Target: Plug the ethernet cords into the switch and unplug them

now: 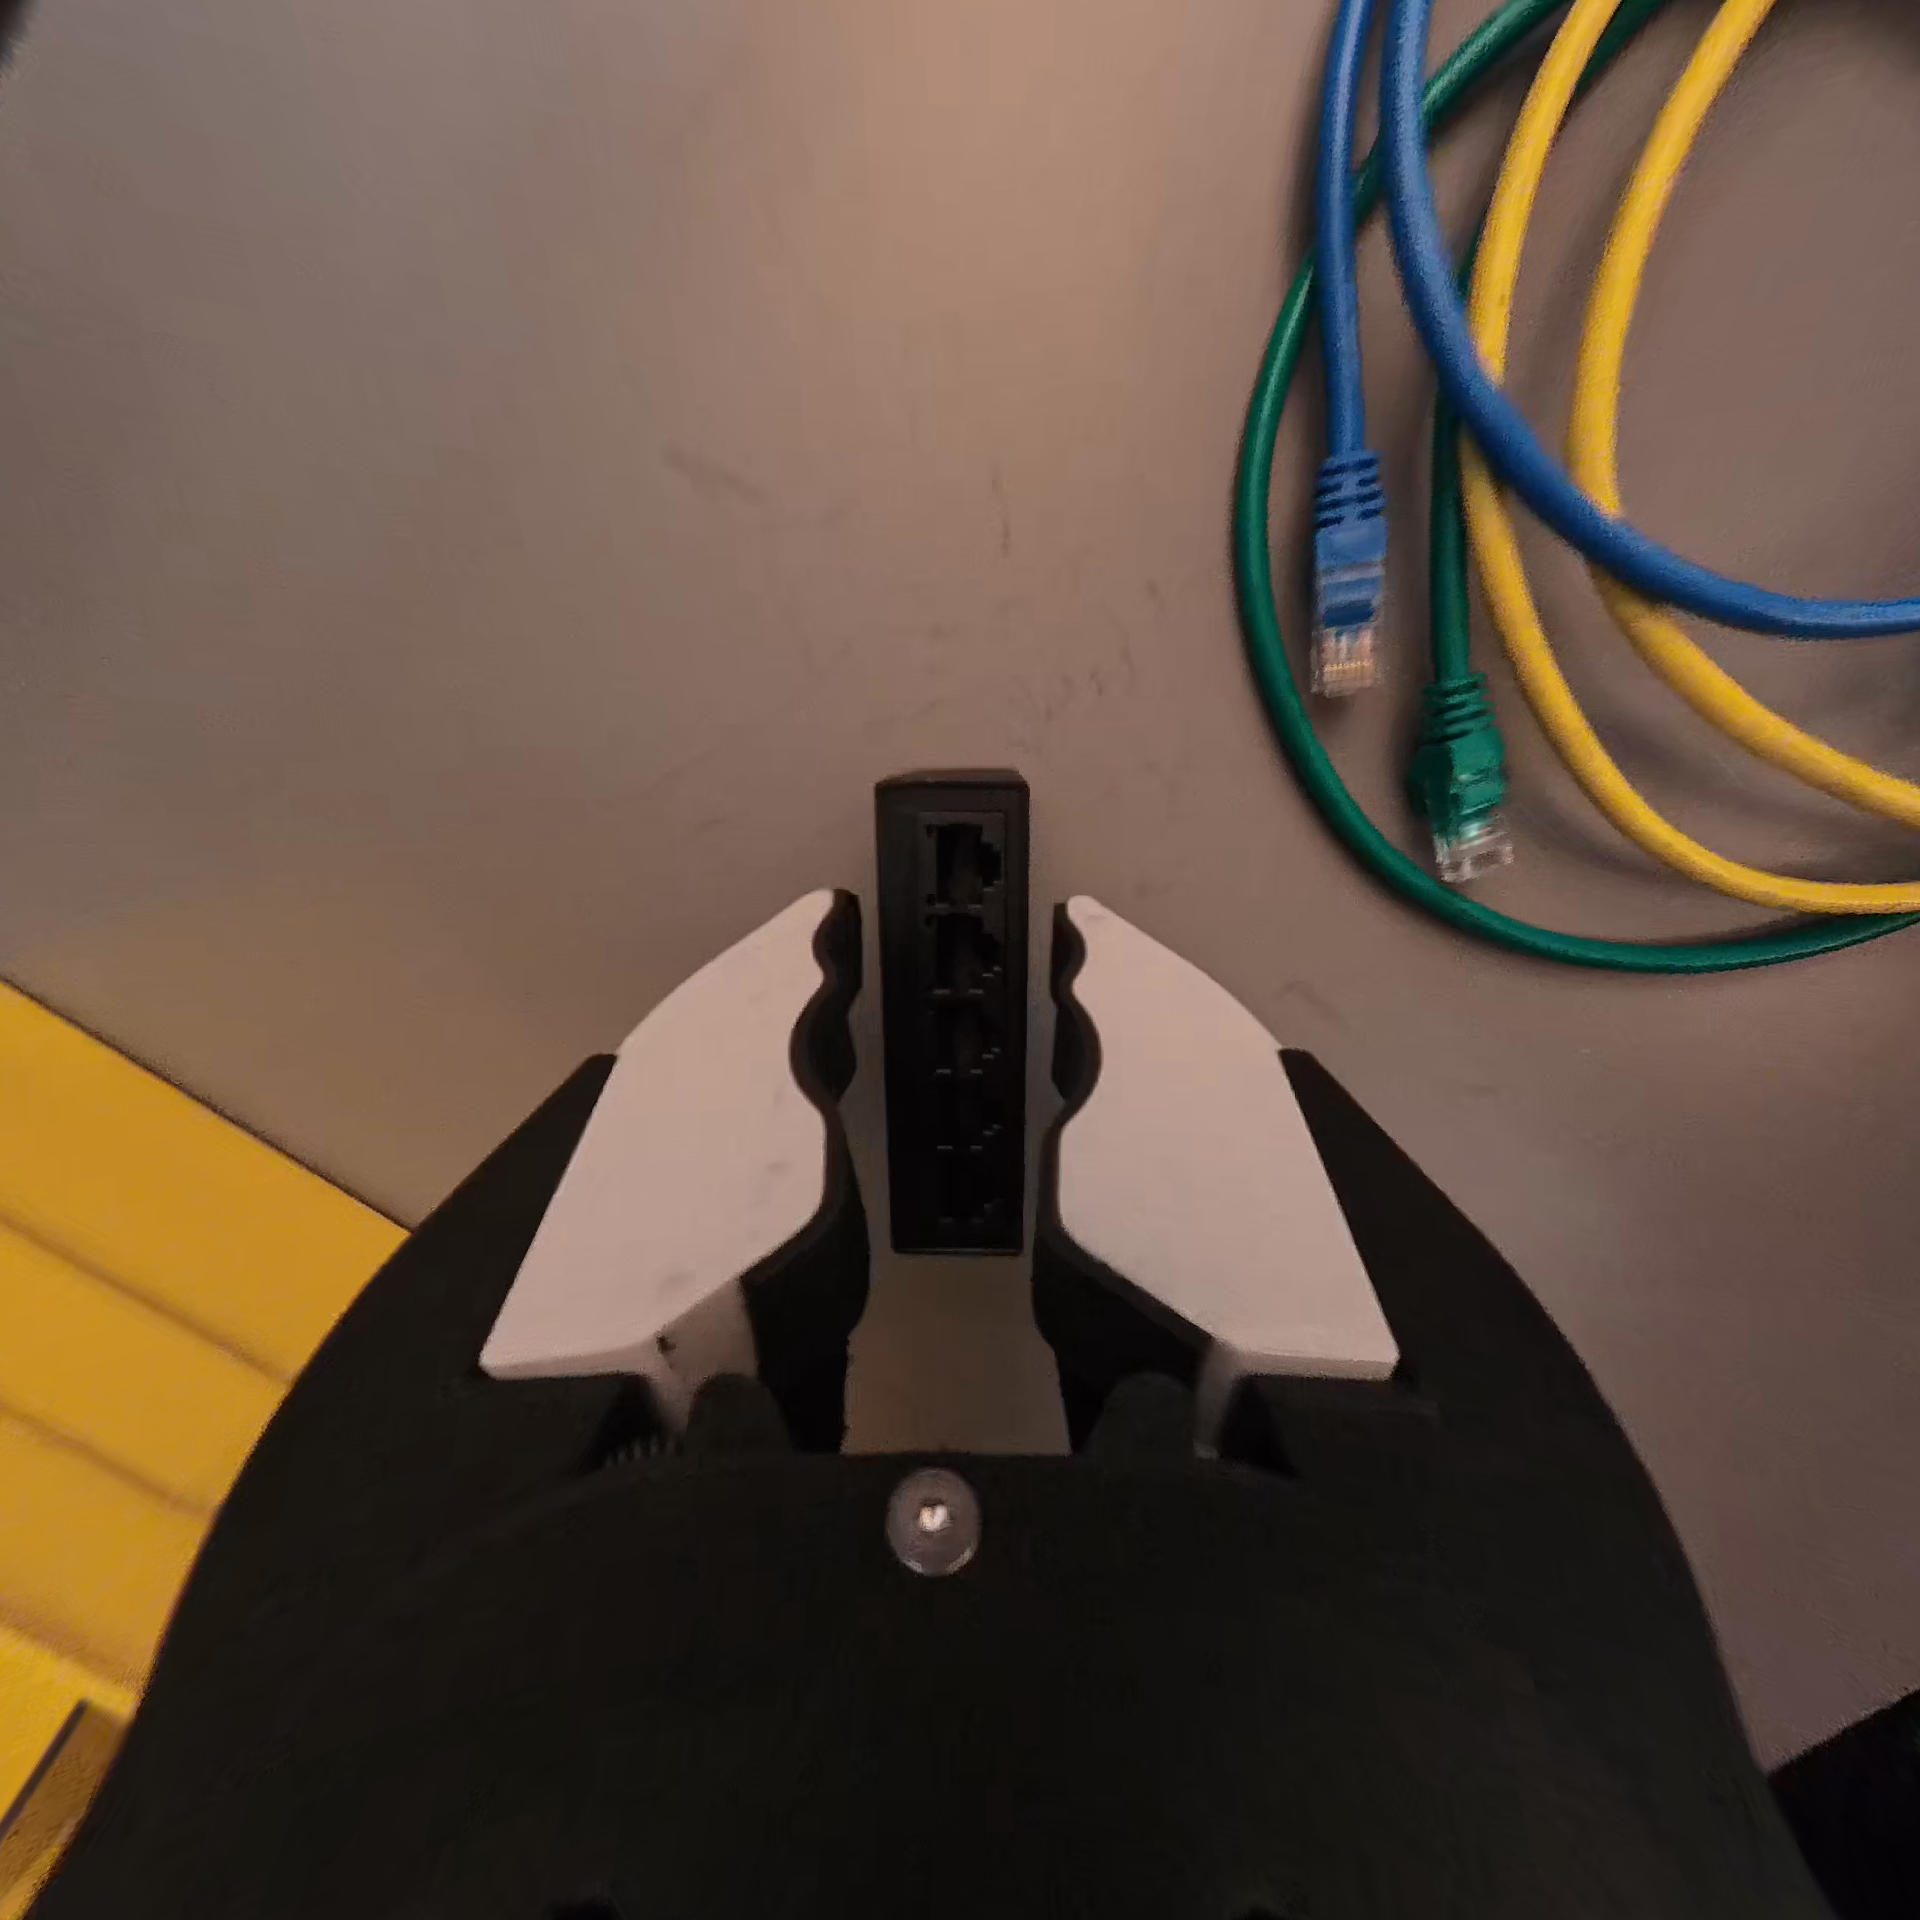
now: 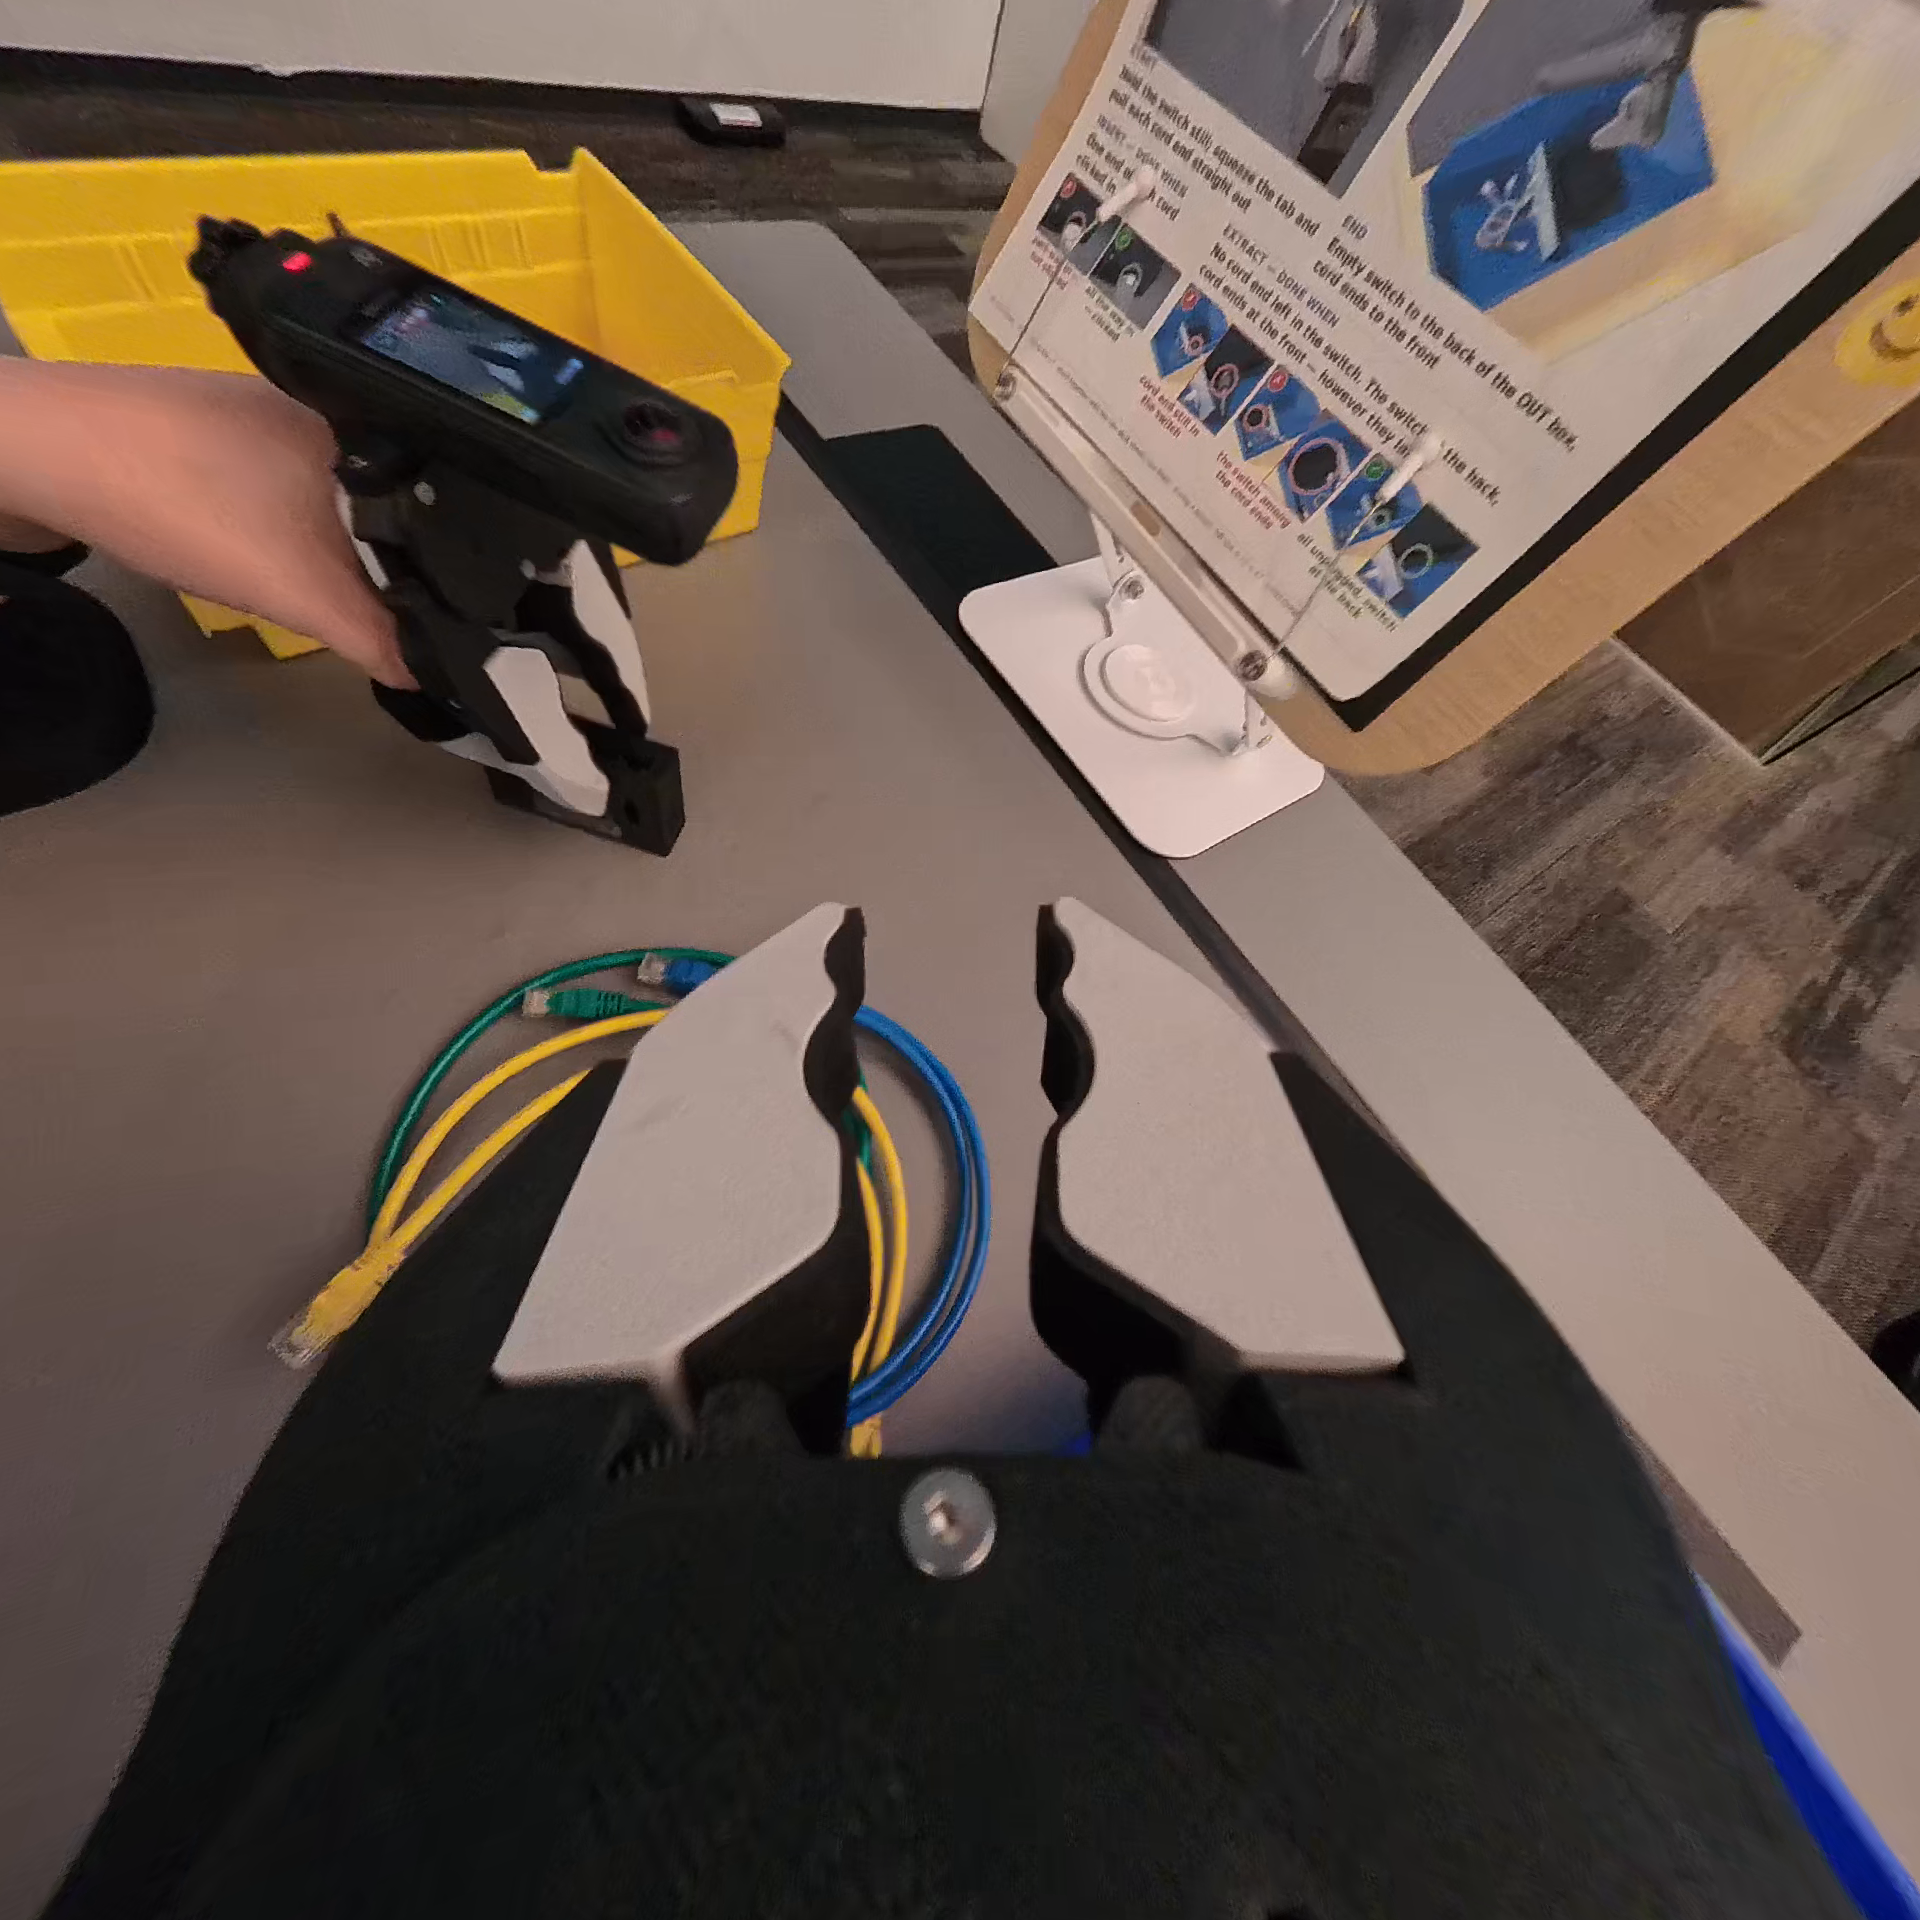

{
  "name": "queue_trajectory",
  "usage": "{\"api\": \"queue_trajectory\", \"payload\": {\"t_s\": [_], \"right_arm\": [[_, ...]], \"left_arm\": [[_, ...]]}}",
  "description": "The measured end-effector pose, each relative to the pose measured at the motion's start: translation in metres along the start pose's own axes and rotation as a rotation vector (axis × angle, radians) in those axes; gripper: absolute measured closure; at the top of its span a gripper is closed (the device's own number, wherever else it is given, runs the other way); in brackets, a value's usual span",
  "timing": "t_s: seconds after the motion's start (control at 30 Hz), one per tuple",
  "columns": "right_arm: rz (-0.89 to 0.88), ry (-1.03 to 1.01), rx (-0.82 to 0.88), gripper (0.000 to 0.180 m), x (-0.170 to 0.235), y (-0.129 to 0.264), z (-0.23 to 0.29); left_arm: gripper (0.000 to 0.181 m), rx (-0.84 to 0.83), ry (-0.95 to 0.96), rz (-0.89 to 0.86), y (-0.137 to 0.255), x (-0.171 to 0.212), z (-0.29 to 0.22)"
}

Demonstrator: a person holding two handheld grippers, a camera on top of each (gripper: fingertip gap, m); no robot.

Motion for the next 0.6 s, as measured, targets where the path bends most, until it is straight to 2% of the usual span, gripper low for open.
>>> {"api": "queue_trajectory", "payload": {"t_s": [0.03,0.13,0.23,0.33,0.4,0.6], "right_arm": [[-0.014,0.012,0.016,0.146,-0.003,0.002,0.000],[-0.083,0.047,0.066,0.145,-0.014,0.014,0.002],[-0.191,0.077,0.140,0.144,-0.029,0.038,0.003],[-0.302,0.109,0.212,0.144,-0.042,0.069,0.006],[-0.358,0.124,0.250,0.144,-0.047,0.088,0.009],[-0.461,0.190,0.396,0.142,-0.053,0.132,0.016]], "left_arm": [[0.146,-0.008,0.000,-0.037,0.007,-0.003,0.000],[0.135,-0.072,-0.019,-0.175,0.035,-0.016,-0.003],[0.139,-0.180,-0.064,-0.326,0.059,-0.034,-0.025],[0.143,-0.232,-0.156,-0.413,0.063,-0.048,-0.064],[0.147,-0.192,-0.217,-0.472,0.061,-0.055,-0.092],[0.150,0.120,-0.242,-0.635,0.054,-0.068,-0.144]]}}
Point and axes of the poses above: each gripper's, where its closed fingertips meet, y back along the fingers, x out of its underside, z = x × y across the jaws, the point moved 5 cm from there along y, back along the fingers, and after that the axes turned 3 degrees about -y, right-handed, at the moved point
